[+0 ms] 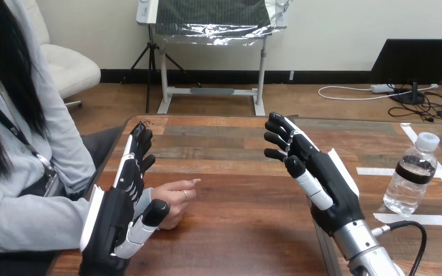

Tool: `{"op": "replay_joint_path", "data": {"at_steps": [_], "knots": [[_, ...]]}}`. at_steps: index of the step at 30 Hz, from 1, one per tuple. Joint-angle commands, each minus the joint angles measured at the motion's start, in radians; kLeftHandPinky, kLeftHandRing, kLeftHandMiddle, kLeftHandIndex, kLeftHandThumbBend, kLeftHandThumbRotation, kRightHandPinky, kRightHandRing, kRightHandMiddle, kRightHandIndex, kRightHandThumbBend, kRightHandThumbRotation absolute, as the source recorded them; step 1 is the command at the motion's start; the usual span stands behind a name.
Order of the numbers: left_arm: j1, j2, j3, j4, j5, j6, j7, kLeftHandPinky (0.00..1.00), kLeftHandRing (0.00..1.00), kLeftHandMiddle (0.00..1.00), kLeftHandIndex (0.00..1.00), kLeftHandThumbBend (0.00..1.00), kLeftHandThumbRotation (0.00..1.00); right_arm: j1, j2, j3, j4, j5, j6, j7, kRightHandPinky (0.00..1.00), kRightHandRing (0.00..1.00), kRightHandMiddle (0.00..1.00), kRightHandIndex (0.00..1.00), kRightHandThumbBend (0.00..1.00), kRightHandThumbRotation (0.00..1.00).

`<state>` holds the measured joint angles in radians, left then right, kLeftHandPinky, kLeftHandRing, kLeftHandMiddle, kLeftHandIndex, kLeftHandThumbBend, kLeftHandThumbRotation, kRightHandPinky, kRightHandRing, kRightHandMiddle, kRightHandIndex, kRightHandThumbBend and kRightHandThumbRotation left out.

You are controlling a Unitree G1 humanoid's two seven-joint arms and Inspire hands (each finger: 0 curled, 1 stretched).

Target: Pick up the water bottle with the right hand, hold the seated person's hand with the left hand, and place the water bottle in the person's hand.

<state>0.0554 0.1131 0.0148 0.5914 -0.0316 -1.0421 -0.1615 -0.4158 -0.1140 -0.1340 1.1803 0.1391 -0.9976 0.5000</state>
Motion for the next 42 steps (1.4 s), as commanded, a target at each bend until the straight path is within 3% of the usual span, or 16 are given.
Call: {"op": "replay_joint_path", "data": {"at_steps": [1, 11, 17, 24, 32, 38, 42], "knots": [[-0.062, 0.007, 0.004, -0.025, -0.005, -0.004, -0.005, 0.94, 0.98, 1.00, 1.00, 1.00, 0.86, -0.060, -0.012, -0.009, -0.041, -0.012, -0.026, -0.033, 0.85, 0.92, 0.92, 0.93, 1.00, 0.79], [-0.064, 0.004, 0.007, -0.027, 0.003, -0.004, 0.002, 0.94, 0.99, 1.00, 1.00, 1.00, 0.86, -0.103, -0.049, -0.020, -0.038, -0.034, -0.029, -0.096, 0.84, 0.90, 0.90, 0.91, 1.00, 0.76], [-0.066, 0.002, 0.005, -0.023, -0.001, -0.006, 0.000, 0.94, 0.99, 1.00, 1.00, 1.00, 0.86, -0.146, -0.078, -0.043, -0.038, -0.007, 0.001, -0.098, 0.80, 0.88, 0.89, 0.89, 1.00, 0.69], [-0.068, 0.000, 0.003, -0.016, -0.006, -0.010, -0.004, 0.94, 0.99, 1.00, 1.00, 1.00, 0.86, -0.198, -0.135, -0.052, -0.036, -0.031, 0.012, -0.166, 0.77, 0.86, 0.88, 0.89, 1.00, 0.67], [-0.066, -0.003, 0.003, -0.014, -0.009, -0.012, -0.004, 0.95, 0.99, 1.00, 1.00, 1.00, 0.86, -0.245, -0.194, -0.060, -0.036, -0.051, 0.025, -0.215, 0.79, 0.87, 0.88, 0.90, 1.00, 0.65], [-0.065, -0.004, 0.004, -0.011, -0.007, -0.014, -0.003, 0.95, 0.99, 1.00, 1.00, 1.00, 0.86, -0.280, -0.232, -0.071, -0.038, -0.036, 0.038, -0.212, 0.83, 0.89, 0.89, 0.91, 1.00, 0.64], [-0.064, -0.004, 0.005, -0.010, -0.005, -0.015, -0.001, 0.95, 0.99, 1.00, 1.00, 1.00, 0.86, -0.299, -0.260, -0.072, -0.043, -0.047, 0.040, -0.236, 0.85, 0.90, 0.89, 0.91, 1.00, 0.63]]}}
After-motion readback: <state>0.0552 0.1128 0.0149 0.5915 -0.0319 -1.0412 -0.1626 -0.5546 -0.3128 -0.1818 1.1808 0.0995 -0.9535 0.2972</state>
